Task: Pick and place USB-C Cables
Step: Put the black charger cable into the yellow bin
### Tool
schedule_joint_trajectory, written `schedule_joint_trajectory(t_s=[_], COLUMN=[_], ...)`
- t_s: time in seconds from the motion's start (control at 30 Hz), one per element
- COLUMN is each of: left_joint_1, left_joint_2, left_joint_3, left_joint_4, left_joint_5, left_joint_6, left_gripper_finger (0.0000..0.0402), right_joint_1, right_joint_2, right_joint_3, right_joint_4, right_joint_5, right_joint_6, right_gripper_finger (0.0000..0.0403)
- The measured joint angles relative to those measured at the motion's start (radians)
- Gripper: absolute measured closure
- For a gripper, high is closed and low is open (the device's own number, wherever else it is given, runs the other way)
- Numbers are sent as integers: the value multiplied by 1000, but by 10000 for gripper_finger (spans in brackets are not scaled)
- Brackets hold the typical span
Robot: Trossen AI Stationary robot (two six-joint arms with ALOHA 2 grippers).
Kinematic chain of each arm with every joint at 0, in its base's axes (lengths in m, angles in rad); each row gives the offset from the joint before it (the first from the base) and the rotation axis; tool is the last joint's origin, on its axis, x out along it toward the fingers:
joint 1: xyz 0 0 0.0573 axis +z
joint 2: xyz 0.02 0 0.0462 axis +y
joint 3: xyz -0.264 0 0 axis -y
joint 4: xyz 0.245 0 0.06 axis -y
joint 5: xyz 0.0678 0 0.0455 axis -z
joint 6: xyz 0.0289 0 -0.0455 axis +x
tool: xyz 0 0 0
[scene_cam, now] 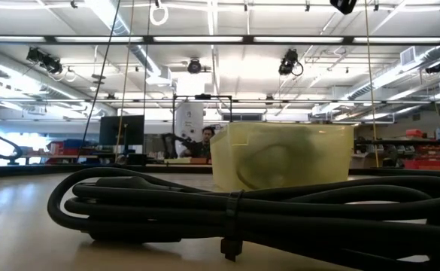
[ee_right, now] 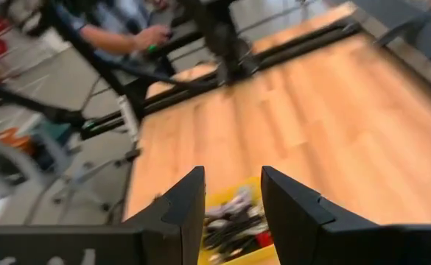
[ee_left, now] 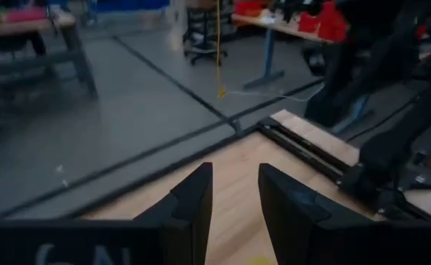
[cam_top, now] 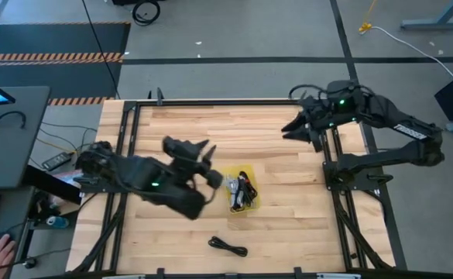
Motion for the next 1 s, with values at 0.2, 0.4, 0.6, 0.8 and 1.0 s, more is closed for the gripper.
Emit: schedule_joint_trajectory(t_s=[0.2,0.4,0.6,0.8,1.0], left_joint_1=[-62,-94,-123,-147,-153], left_joint_2=[-65,-98,-112,-112,-112], left_joint_3=[-2,-1,-1,-1,-1], left_joint_4=[-14,-25,-33,-39,-49], left_joint_5=[-18,-16,-10,-6,57], left_joint_6=[157,278,362,390,391], left_gripper_finger=[285,285,285,285,285], right_joint_1=[177,360,537,671,726], right_joint_2=[105,257,431,585,692], right_joint_3=[0,0,0,0,0], right_joint_4=[23,62,113,240,365], right_joint_5=[0,0,-17,-46,0], right_joint_6=[140,326,535,704,773], right_gripper_finger=[265,272,273,274,274])
